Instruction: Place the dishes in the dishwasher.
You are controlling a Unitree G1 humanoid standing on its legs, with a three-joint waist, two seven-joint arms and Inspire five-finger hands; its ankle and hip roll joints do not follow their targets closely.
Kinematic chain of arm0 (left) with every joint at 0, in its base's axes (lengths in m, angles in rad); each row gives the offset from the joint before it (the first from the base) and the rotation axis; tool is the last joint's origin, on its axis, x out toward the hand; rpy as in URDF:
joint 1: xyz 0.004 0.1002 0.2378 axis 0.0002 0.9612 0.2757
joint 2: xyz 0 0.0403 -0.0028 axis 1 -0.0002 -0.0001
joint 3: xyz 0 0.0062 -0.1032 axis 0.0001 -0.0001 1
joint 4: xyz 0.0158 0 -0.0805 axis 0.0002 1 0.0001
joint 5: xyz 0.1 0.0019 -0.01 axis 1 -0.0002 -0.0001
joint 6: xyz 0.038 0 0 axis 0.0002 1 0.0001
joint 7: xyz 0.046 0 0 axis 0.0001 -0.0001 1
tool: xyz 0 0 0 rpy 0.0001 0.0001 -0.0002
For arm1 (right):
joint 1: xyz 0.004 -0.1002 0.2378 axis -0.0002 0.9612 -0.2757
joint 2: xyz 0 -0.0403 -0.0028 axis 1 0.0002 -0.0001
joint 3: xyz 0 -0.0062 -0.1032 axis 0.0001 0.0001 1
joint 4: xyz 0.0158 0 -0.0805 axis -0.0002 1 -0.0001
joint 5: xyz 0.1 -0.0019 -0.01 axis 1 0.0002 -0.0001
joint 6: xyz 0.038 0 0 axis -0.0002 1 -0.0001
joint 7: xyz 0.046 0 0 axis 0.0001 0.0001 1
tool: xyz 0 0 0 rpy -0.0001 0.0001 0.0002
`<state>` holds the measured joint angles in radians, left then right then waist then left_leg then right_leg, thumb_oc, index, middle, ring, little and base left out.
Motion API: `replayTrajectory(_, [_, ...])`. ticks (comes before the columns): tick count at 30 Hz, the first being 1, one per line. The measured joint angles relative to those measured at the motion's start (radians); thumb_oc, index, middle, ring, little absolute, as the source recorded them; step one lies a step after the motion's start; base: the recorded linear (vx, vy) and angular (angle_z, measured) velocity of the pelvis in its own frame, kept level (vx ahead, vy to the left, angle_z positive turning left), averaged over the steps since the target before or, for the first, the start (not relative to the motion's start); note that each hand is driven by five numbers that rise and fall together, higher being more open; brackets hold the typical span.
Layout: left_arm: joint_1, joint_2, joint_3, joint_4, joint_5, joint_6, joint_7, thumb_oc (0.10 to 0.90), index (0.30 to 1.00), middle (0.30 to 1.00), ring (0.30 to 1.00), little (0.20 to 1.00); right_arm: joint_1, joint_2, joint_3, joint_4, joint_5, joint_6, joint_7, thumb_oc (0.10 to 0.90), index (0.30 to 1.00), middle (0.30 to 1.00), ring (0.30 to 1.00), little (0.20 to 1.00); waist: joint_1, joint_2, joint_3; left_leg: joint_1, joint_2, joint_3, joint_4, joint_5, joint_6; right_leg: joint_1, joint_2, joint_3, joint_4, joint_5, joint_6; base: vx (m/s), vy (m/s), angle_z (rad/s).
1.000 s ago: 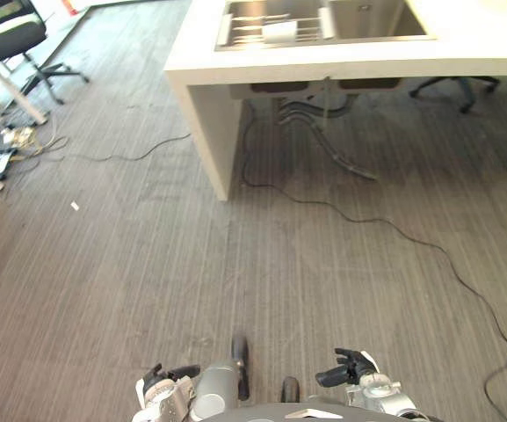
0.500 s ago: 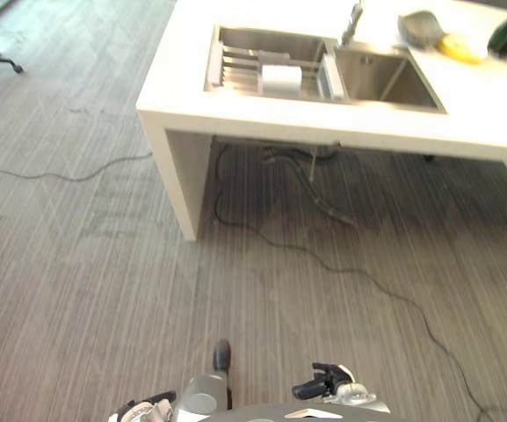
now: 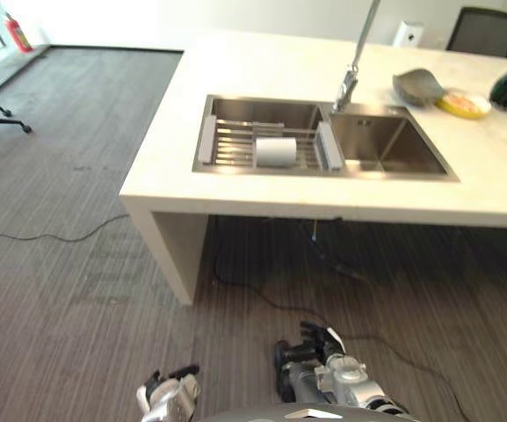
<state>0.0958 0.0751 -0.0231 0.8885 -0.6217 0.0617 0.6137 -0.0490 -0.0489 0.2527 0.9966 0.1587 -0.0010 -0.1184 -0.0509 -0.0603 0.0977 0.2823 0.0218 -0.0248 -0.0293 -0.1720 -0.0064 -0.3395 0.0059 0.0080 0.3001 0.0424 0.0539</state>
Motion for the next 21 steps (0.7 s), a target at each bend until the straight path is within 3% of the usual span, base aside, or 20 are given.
replayTrajectory(1, [-0.002,0.0,0.001,-0.003,-0.002,0.0,0.001,0.8,0.9,0.9,0.9,0.9,-0.004,-0.005,-0.002,0.008,0.0,0.007,-0.004,0.8,0.9,0.9,0.9,0.9,0.011,0.002,0.001,-0.015,0.008,-0.003,0.053,-0.001,-0.013,0.013,0.007,0.008,0.0,0.03,-0.092,0.2,-0.129,0.26])
replayTrajectory(2, [-0.003,-0.002,0.002,-0.01,-0.002,-0.004,0.006,0.8,0.9,0.9,0.9,0.9,-0.019,-0.013,0.0,0.026,0.0,0.02,-0.005,0.8,0.9,0.9,0.9,0.9,0.023,0.006,0.001,-0.051,0.007,-0.009,0.109,-0.045,-0.016,0.033,0.016,0.021,-0.023,0.032,-0.102,0.21,-0.128,-0.11])
replayTrajectory(4, [0.0,-0.007,0.008,-0.065,-0.005,-0.008,0.036,0.8,0.9,0.9,0.9,0.9,-0.006,-0.028,0.0,0.026,0.0,0.023,-0.003,0.8,0.9,0.9,0.9,0.9,0.018,0.011,0.003,-0.079,0.005,-0.016,0.076,-0.053,-0.022,0.079,0.027,0.02,-0.073,0.029,-0.117,0.21,-0.155,-0.15])
replayTrajectory(5, [-0.007,-0.01,0.009,-0.083,-0.006,-0.029,0.043,0.8,0.9,0.9,0.9,0.9,-0.006,-0.033,0.002,0.031,0.0,0.028,-0.003,0.8,0.9,0.9,0.9,0.9,0.023,0.019,0.011,-0.1,0.005,-0.018,0.06,-0.048,-0.023,0.115,0.039,0.018,-0.1,0.023,-0.125,0.24,-0.215,0.01])
replayTrajectory(7, [-0.035,-0.016,0.016,-0.084,-0.005,-0.062,0.055,0.8,0.9,0.9,0.9,0.9,0.015,-0.045,0.001,0.038,0.0,0.043,-0.009,0.8,0.9,0.9,0.9,0.9,0.027,0.024,0.018,-0.141,-0.005,-0.029,0.057,0.029,-0.006,0.171,0.055,0.021,-0.14,0.009,-0.136,0.17,-0.183,-0.15])
replayTrajectory(8, [-0.043,-0.017,0.022,-0.081,-0.005,-0.075,0.056,0.8,0.9,0.9,0.9,0.9,0.021,-0.063,0.002,0.036,0.001,0.045,-0.012,0.8,0.9,0.9,0.9,0.9,0.03,0.047,0.012,-0.161,0.006,-0.037,0.058,0.043,0.016,0.182,0.066,0.012,-0.152,0.006,-0.131,0.09,-0.103,-0.3])
replayTrajectory(10, [-0.047,-0.031,0.056,-0.08,-0.004,-0.084,0.062,0.8,0.9,0.9,0.9,0.9,0.029,-0.078,-0.007,0.033,0.006,0.05,-0.012,0.8,0.9,0.9,0.9,0.9,0.013,0.069,-0.008,-0.159,0.024,-0.04,0.041,0.032,0.02,0.18,0.077,-0.002,-0.142,-0.009,-0.118,0.09,-0.098,-0.03])
replayTrajectory(12, [-0.059,-0.029,0.039,-0.074,-0.004,-0.085,0.063,0.8,0.9,0.9,0.9,0.9,0.024,-0.085,-0.049,0.035,0.024,0.053,-0.013,0.8,0.9,0.9,0.9,0.9,0.012,0.086,-0.01,-0.151,0.036,-0.046,0.023,0.05,-0.004,0.177,0.086,-0.006,-0.146,-0.025,-0.121,0.1,-0.184,0.15])
replayTrajectory(13, [-0.094,-0.032,0.04,0.018,-0.003,-0.08,0.054,0.8,0.9,0.9,0.9,0.9,-0.006,-0.087,-0.109,0.081,0.069,0.056,-0.017,0.8,0.9,0.9,0.9,0.9,0.017,0.103,-0.007,-0.168,0.021,-0.041,0.072,0.062,-0.034,0.186,0.073,-0.008,-0.148,-0.03,-0.134,0.06,-0.221,0.09])
replayTrajectory(15, [-0.104,-0.032,0.045,0.072,0.0,-0.082,0.054,0.8,0.9,0.9,0.9,0.9,-0.024,-0.089,-0.122,0.094,0.098,0.052,-0.023,0.8,0.9,0.9,0.9,0.9,0.015,0.081,0.003,-0.251,-0.028,-0.025,0.241,0.088,-0.078,0.209,0.025,-0.008,-0.158,-0.032,-0.136,0.03,-0.133,0.16])
replayTrajectory(16, [-0.097,-0.032,0.045,0.08,0.004,-0.083,0.054,0.8,0.9,0.9,0.9,0.9,-0.024,-0.086,-0.114,0.094,0.106,0.041,-0.024,0.8,0.9,0.9,0.9,0.9,0.02,0.048,0.021,-0.299,-0.06,-0.011,0.369,0.117,-0.123,0.244,-0.009,-0.003,-0.181,-0.034,-0.138,0.06,-0.018,0.24])
replayTrajectory(17, [-0.084,-0.032,0.045,0.079,0.004,-0.084,0.053,0.8,0.9,0.9,0.9,0.9,-0.024,-0.079,-0.109,0.096,0.112,0.037,-0.024,0.8,0.9,0.9,0.9,0.9,0.025,0.035,0.031,-0.341,-0.076,-0.011,0.462,0.119,-0.139,0.286,-0.025,-0.006,-0.219,-0.031,-0.146,0.1,0.05,0.14])
replayTrajectory(18, [-0.071,-0.033,0.045,0.076,0.004,-0.083,0.051,0.8,0.9,0.9,0.9,0.9,-0.023,-0.079,-0.104,0.098,0.118,0.037,-0.024,0.8,0.9,0.9,0.9,0.9,0.03,0.033,0.03,-0.349,-0.072,-0.015,0.472,0.105,-0.138,0.312,-0.028,-0.004,-0.243,-0.026,-0.145,0.16,0.084,0.21])
replayTrajectory(19, [-0.048,-0.03,0.046,0.06,0.003,-0.08,0.046,0.8,0.9,0.9,0.9,0.9,-0.006,-0.075,-0.082,0.098,0.118,0.022,-0.027,0.8,0.9,0.9,0.9,0.9,0.034,0.04,0.016,-0.332,-0.03,-0.006,0.234,0.097,-0.101,0.365,-0.013,-0.014,-0.318,-0.021,-0.125,0.15,0.091,0.07])
replayTrajectory(21, [-0.03,-0.034,0.048,0.033,-0.002,-0.08,0.045,0.8,0.9,0.9,0.9,0.9,-0.004,-0.075,-0.081,0.097,0.116,0.022,-0.034,0.8,0.9,0.9,0.9,0.9,0.037,0.054,0.016,-0.338,0.004,-0.008,0.106,0.145,-0.068,0.384,0.006,-0.007,-0.341,-0.015,-0.117,0.15,0.058,-0.09])
